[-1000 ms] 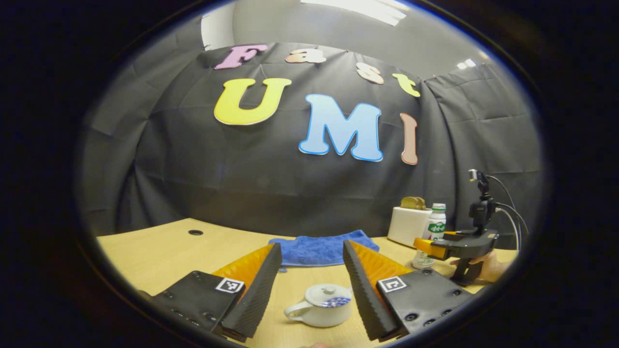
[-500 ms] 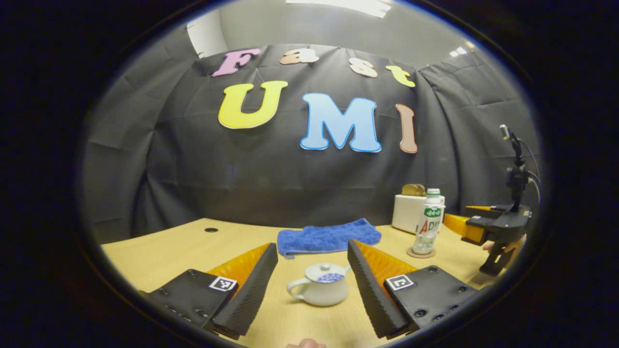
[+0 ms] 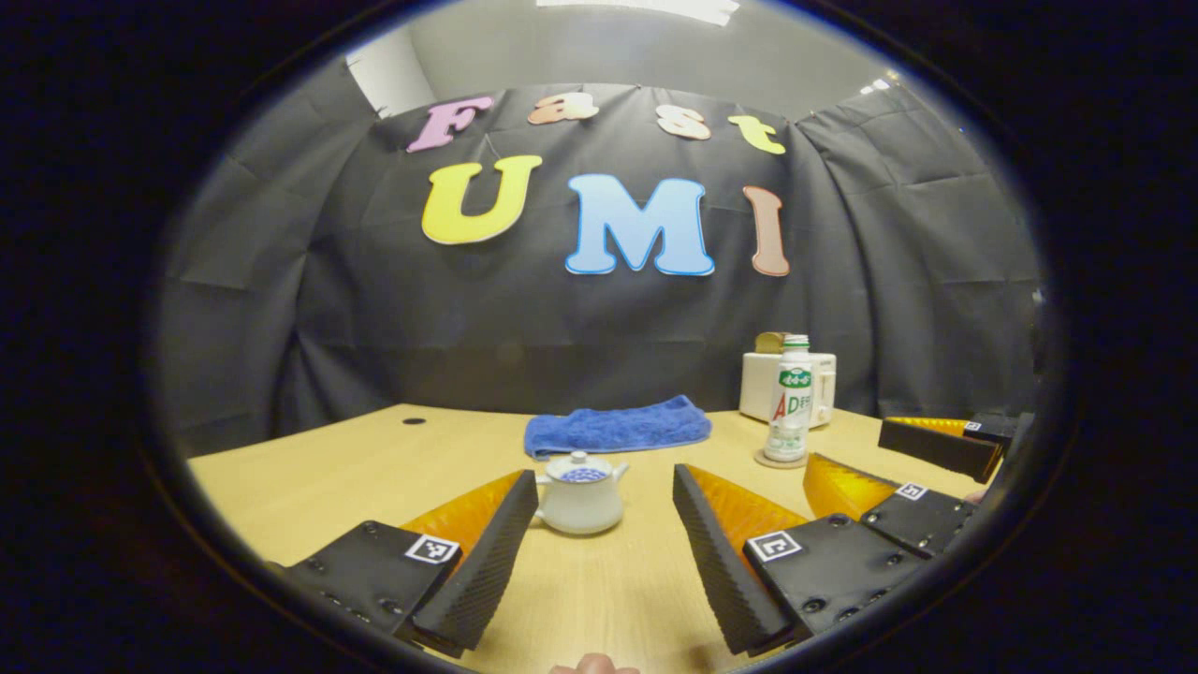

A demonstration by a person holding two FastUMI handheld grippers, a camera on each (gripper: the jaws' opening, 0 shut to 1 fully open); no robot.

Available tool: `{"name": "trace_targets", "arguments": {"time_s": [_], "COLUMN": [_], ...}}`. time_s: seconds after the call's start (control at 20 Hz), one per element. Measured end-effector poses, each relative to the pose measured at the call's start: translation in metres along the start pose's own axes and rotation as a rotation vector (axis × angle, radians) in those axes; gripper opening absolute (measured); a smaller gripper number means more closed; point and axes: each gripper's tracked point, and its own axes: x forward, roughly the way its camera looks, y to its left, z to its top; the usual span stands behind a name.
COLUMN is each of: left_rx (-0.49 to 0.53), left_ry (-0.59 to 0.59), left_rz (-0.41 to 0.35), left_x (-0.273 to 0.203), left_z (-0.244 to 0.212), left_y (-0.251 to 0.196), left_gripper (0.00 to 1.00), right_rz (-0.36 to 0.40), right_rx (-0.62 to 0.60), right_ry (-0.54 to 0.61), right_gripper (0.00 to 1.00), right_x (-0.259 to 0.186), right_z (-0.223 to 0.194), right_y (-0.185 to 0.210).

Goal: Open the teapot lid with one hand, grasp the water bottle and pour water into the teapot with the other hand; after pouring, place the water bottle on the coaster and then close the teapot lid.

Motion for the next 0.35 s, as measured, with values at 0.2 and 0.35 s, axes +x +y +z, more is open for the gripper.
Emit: {"name": "trace_targets", "arguments": {"time_s": [0.2, 0.35], "left_rx": [-0.006, -0.009], "left_ry": [0.025, 0.023], "left_rz": [-0.005, 0.005], "left_x": [-0.0036, -0.0011], "left_z": [-0.0059, -0.0068], "left_y": [-0.0041, -0.0038], "left_gripper": [0.99, 0.99], "right_rz": [-0.02, -0.033], "right_rx": [0.036, 0.04], "right_ry": [-0.005, -0.002], "right_gripper": [0.98, 0.96], "right_x": [0.0001, -0.0004], "right_z": [0.0012, -0.0004], "right_y": [-0.0032, -0.0047]}}
